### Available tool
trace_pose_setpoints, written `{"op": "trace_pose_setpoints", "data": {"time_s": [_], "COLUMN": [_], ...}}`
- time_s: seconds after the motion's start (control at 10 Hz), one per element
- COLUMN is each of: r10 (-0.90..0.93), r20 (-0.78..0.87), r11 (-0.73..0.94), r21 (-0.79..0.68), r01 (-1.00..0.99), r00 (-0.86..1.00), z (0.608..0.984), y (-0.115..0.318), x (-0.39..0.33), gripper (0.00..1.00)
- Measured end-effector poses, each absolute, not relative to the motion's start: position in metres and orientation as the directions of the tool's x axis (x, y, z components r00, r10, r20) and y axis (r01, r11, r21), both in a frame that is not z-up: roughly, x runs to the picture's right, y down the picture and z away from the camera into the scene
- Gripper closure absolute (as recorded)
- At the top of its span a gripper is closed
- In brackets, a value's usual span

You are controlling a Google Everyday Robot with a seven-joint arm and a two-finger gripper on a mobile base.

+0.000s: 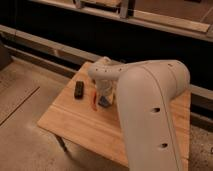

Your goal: Wipe the white sponge on the table

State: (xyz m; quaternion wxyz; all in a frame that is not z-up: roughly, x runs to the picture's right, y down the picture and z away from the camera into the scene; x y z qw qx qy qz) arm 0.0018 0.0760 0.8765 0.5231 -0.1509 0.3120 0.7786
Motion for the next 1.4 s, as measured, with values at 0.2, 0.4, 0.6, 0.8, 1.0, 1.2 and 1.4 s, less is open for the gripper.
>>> {"op": "trace_pose_setpoints", "data": {"time_s": [0.2,0.4,0.6,0.8,1.0,1.2,1.4], "r10": [0.713,0.714,0.717,0.712,0.711,0.711,0.71], "r20": [-0.581,-0.591,-0.594,-0.592,-0.592,-0.592,-0.592], "r11": [-0.263,-0.26,-0.243,-0.237,-0.235,-0.235,-0.234], "r21": [0.298,0.274,0.279,0.303,0.308,0.309,0.31], "r01": [-0.918,-0.926,-0.929,-0.923,-0.922,-0.922,-0.921], "r00": [-0.393,-0.375,-0.366,-0.377,-0.379,-0.38,-0.38], "z": [0.873,0.863,0.847,0.83,0.83,0.83,0.83], "y": [0.083,0.095,0.112,0.13,0.132,0.133,0.133], "x": [-0.017,-0.033,-0.035,-0.026,-0.026,-0.025,-0.024], "gripper": [1.0,1.0,1.0,1.0,1.0,1.0,1.0]}}
